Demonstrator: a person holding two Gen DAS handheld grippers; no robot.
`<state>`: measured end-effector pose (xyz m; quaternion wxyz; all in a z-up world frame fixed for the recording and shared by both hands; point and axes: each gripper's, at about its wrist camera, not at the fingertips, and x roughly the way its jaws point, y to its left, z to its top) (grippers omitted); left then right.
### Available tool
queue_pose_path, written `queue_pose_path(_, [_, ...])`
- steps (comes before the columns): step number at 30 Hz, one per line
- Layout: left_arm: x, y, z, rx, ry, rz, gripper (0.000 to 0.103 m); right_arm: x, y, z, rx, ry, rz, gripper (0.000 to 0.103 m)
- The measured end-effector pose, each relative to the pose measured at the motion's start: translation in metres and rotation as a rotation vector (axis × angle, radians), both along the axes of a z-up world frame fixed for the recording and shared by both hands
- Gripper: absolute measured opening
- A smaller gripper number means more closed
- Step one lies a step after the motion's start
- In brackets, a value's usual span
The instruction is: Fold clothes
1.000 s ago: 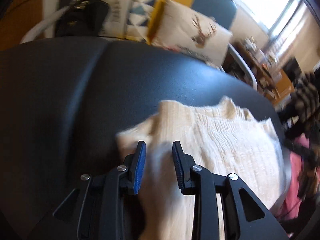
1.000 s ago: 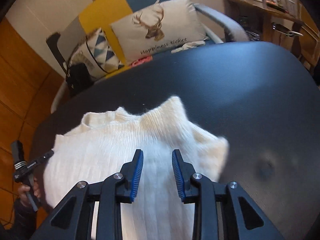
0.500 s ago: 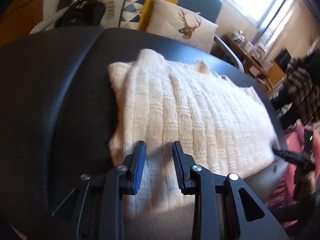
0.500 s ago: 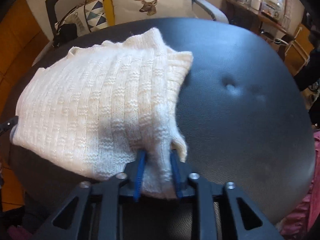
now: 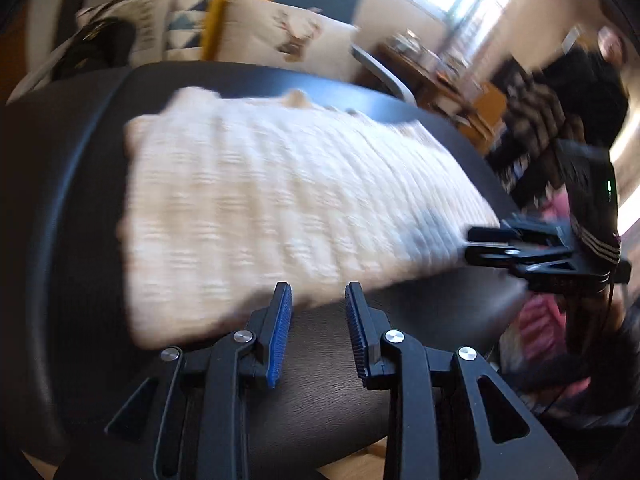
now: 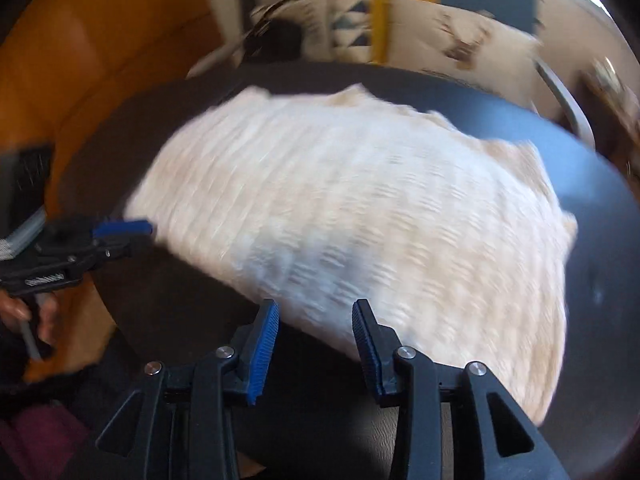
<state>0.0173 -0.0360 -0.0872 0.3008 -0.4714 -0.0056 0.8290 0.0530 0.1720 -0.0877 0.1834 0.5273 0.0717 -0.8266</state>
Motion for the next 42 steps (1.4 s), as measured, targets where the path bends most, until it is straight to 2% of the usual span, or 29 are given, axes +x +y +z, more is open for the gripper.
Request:
queue_pose_path(1, [0.006, 0.011, 0.002, -0.029, 0.036, -0.047, 0.030, 0.002, -0.015, -0.006, 0.090, 0.007, 0.057, 0.040])
queue_pose_path(3, [0.012, 0.027, 0.005, -0.072, 0.091, -0.106, 0.030, 0.001, -0.032, -0.017, 0.202, -0.006, 0.149, 0.041])
queue_pose_path(6, [0.001, 0.047, -0.002, -0.120, 0.092, -0.167, 0.030, -0.006, -0.029, -0.037, 0.257, -0.047, 0.172, 0.043])
queue_pose_path(7, [-0.004, 0.052, -0.005, -0.131, 0.079, -0.178, 0.030, -0.013, -0.018, -0.035, 0.180, -0.075, 0.134, 0.039])
queue_pose_path(8, [-0.009, 0.056, -0.010, -0.146, 0.059, -0.196, 0.030, -0.019, -0.007, -0.033, 0.101, -0.104, 0.097, 0.029])
queue_pose_path(9, [-0.013, 0.059, -0.015, -0.161, 0.036, -0.215, 0.030, -0.024, 0.007, -0.029, 0.015, -0.139, 0.073, 0.023])
queue_pose_path(10, [-0.018, 0.063, -0.020, -0.176, 0.013, -0.235, 0.030, -0.028, 0.020, -0.026, -0.064, -0.173, 0.060, 0.014])
queue_pose_path(11, [-0.018, 0.063, -0.022, -0.185, 0.004, -0.259, 0.030, -0.024, 0.025, -0.021, -0.108, -0.198, 0.102, 0.013])
queue_pose_path(12, [-0.018, 0.062, -0.022, -0.192, 0.000, -0.285, 0.030, -0.021, 0.030, -0.018, -0.138, -0.224, 0.141, 0.010])
queue_pose_path(13, [-0.018, 0.060, -0.022, -0.188, -0.004, -0.301, 0.030, -0.016, 0.033, -0.023, -0.099, -0.252, 0.166, 0.005])
queue_pose_path(15, [-0.018, 0.055, -0.019, -0.167, -0.022, -0.326, 0.030, -0.012, 0.043, -0.042, -0.002, -0.299, 0.164, 0.004])
queue_pose_path(16, [-0.018, 0.050, -0.012, -0.123, -0.054, -0.332, 0.031, -0.012, 0.053, -0.036, -0.068, -0.289, 0.135, 0.007])
queue_pose_path(18, [-0.024, 0.038, 0.000, 0.001, -0.110, -0.312, 0.031, -0.012, 0.070, -0.019, -0.161, -0.263, 0.083, 0.016])
queue_pose_path(19, [-0.028, 0.034, 0.004, 0.082, -0.139, -0.301, 0.031, -0.012, 0.077, -0.009, -0.212, -0.240, 0.065, 0.028])
queue_pose_path(20, [-0.032, 0.031, 0.008, 0.166, -0.169, -0.291, 0.031, -0.013, 0.084, 0.002, -0.258, -0.217, 0.047, 0.028])
queue_pose_path(21, [-0.036, 0.030, 0.010, 0.214, -0.187, -0.271, 0.031, -0.014, 0.086, 0.009, -0.264, -0.188, 0.032, 0.028])
queue_pose_path(22, [-0.041, 0.034, 0.011, 0.229, -0.191, -0.240, 0.031, -0.018, 0.086, 0.013, -0.234, -0.166, 0.012, 0.028])
queue_pose_path(25, [-0.048, 0.053, 0.005, 0.230, -0.200, -0.195, 0.031, -0.031, 0.084, 0.009, -0.132, -0.137, -0.059, 0.028])
queue_pose_path(27, [-0.051, 0.074, -0.004, 0.141, -0.196, -0.170, 0.031, -0.039, 0.080, 0.000, -0.070, -0.139, -0.088, 0.028])
queue_pose_path(29, [-0.044, 0.092, -0.024, -0.023, -0.187, -0.177, 0.030, -0.036, 0.078, -0.011, -0.002, -0.152, -0.061, 0.027])
queue_pose_path(31, [-0.033, 0.092, -0.024, -0.060, -0.123, -0.198, 0.030, -0.033, 0.077, -0.020, 0.058, -0.165, -0.037, 0.027])
queue_pose_path(32, [-0.028, 0.091, -0.022, -0.068, -0.109, -0.208, 0.031, -0.032, 0.081, -0.019, 0.045, -0.172, -0.041, 0.027])
queue_pose_path(35, [-0.033, 0.070, -0.014, 0.046, -0.173, -0.204, 0.031, -0.031, 0.096, -0.010, -0.023, -0.189, -0.070, 0.027])
queue_pose_path(37, [-0.032, 0.040, -0.005, 0.134, -0.188, -0.157, 0.031, -0.032, 0.104, 0.001, -0.091, -0.172, -0.100, 0.027])
queue_pose_path(39, [-0.034, 0.010, 0.000, 0.181, -0.180, -0.080, 0.031, -0.034, 0.102, 0.013, -0.151, -0.141, -0.087, 0.027])
queue_pose_path(42, [-0.040, -0.036, -0.002, 0.251, -0.197, 0.057, 0.031, -0.032, 0.079, 0.019, -0.180, -0.111, -0.053, 0.028])
